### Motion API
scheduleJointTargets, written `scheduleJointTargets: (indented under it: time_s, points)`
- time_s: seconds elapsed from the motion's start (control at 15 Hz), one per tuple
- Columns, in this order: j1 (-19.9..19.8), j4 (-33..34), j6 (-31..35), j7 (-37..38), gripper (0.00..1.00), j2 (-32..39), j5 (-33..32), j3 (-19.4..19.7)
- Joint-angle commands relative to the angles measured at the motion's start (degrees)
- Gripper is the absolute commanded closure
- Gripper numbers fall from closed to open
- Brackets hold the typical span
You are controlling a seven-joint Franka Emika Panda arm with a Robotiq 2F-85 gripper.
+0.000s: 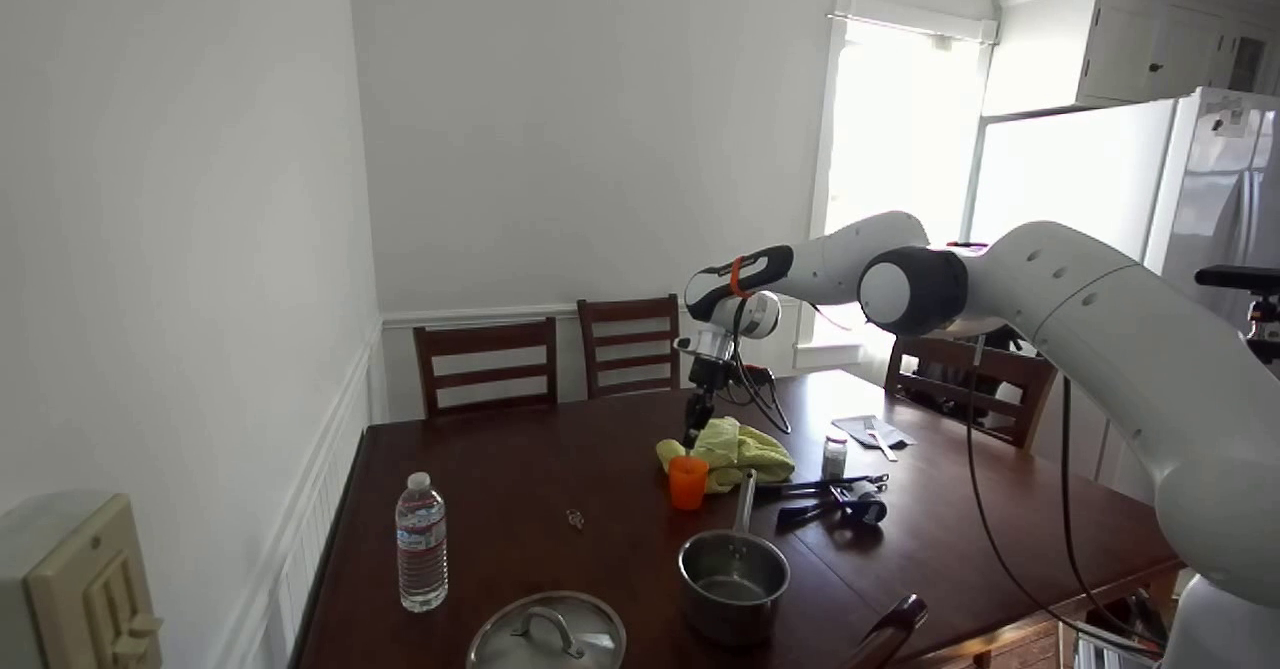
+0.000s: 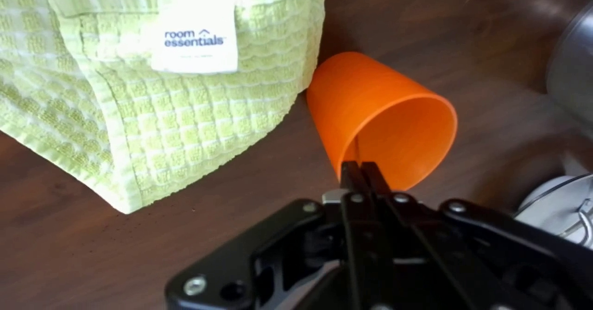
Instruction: Move the spoon from the orange cup to the pot
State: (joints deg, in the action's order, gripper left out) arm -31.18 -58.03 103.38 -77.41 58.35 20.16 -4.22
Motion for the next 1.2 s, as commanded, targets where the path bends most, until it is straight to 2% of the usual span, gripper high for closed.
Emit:
scheduleJointTargets:
  time_s: [0.0, 0.6, 0.73, 0.87, 1.13]
  points:
    - [-0.50, -5.46, -1.00, -1.49, 1.00, -5.27, 0.42, -0.53]
    - [3.80, -24.98, 6.11, -4.03, 0.99, -28.22, -5.13, 1.13]
    - [2.75, -27.17, -2.44, -8.45, 0.99, -32.07, -5.45, -0.51]
    - [4.37, -28.47, -8.93, -12.49, 0.99, -33.92, -2.62, 1.60]
    - [6.35, -31.87, -17.92, -19.76, 0.99, -34.16, -3.05, 3.15]
